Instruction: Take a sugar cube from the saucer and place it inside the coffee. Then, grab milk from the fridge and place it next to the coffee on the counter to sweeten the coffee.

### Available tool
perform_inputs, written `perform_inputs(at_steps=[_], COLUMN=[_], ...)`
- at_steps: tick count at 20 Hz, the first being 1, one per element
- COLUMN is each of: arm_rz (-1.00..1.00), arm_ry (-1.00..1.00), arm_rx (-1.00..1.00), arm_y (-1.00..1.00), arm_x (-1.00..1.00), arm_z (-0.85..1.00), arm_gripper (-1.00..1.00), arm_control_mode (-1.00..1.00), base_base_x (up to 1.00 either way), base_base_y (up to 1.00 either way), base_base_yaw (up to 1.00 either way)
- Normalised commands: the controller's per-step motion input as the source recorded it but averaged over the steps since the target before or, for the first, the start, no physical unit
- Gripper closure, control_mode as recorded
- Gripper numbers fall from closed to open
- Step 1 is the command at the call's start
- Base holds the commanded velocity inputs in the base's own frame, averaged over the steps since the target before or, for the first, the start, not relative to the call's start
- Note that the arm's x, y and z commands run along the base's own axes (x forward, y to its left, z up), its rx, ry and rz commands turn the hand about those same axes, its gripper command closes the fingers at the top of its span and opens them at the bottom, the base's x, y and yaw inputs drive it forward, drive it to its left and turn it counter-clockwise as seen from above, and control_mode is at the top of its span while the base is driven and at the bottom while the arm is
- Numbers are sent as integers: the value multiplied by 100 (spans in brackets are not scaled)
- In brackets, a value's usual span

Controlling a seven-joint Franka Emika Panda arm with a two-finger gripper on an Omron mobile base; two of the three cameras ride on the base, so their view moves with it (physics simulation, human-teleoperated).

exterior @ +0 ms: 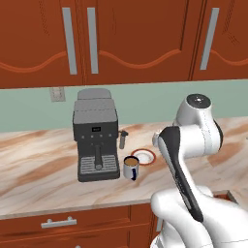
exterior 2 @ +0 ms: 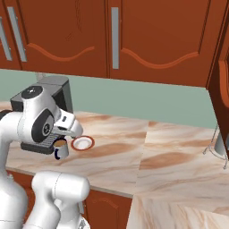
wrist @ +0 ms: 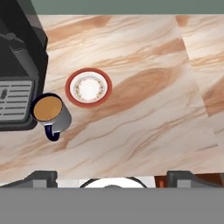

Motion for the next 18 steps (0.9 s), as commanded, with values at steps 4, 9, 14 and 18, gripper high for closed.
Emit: perform_inputs(at_steps=[4,9,14,18], arm_rz=[-2,0,0,0], arm_ry=[0,1,0,0], arm_rx=[0,0,0,0], arm_y=[-1,0,0,0], arm_x=[0,-6,0,0], arm_z=[0,-4,0,0], arm_gripper=[-100,-100,-100,-100], arm_control_mode=[-100,-100,100,100], base_base_x=[0,0,-37,-28], base_base_y=[0,0,22,54], base_base_yaw=[0,0,14,54])
